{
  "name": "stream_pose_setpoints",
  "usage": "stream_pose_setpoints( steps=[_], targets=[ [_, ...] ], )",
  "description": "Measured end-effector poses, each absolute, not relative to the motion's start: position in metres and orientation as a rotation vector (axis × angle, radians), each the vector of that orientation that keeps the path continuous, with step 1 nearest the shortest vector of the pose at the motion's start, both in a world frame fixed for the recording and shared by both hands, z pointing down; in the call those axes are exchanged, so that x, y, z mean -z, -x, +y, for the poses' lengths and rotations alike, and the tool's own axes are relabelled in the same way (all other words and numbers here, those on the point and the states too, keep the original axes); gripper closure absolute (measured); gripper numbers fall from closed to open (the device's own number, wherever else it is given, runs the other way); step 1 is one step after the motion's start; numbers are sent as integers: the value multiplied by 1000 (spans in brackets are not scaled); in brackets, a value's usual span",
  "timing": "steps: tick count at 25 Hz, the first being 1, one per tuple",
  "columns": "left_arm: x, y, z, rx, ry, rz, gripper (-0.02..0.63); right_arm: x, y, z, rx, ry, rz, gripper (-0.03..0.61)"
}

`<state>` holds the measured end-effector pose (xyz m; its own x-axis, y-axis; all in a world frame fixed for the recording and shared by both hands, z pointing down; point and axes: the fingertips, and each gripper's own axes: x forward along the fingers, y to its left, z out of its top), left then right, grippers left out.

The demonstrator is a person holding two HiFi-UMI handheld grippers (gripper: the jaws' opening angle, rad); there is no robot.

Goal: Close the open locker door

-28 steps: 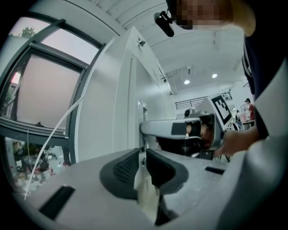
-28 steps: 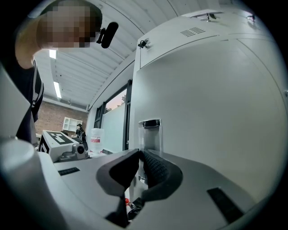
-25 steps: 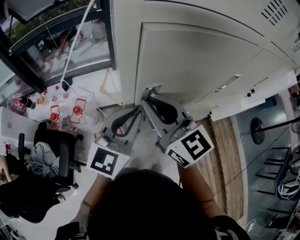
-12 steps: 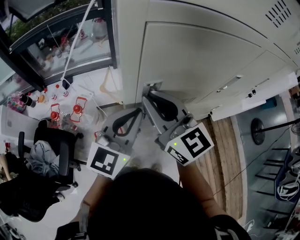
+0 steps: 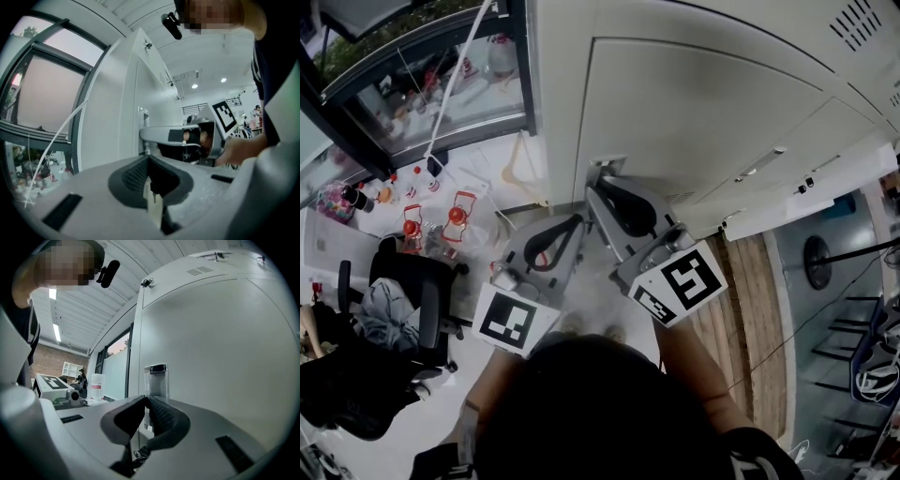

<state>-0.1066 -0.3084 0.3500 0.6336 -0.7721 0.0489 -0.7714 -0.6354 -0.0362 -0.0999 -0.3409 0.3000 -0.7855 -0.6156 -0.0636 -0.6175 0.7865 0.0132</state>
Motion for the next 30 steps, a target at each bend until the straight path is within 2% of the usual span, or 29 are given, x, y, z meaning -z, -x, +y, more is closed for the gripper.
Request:
stream_pose_setpoints(
  steps=[13,18,24,30],
  targets=[
    [-338,103,-295,65,2782,1412,612,-300,80,-324,-43,1131,2861,537],
    [-329,105,-284,49,2701,1517,612,-297,67,-308,-89,1186,2851,560],
    [-316,95,-263,45,2616,1599,612,-284,31,-287,-168,1305,2778,563],
    [-307,54,-244,22,2614,1558,612,-277,-25,-258,-250,1456,2697,563]
  ],
)
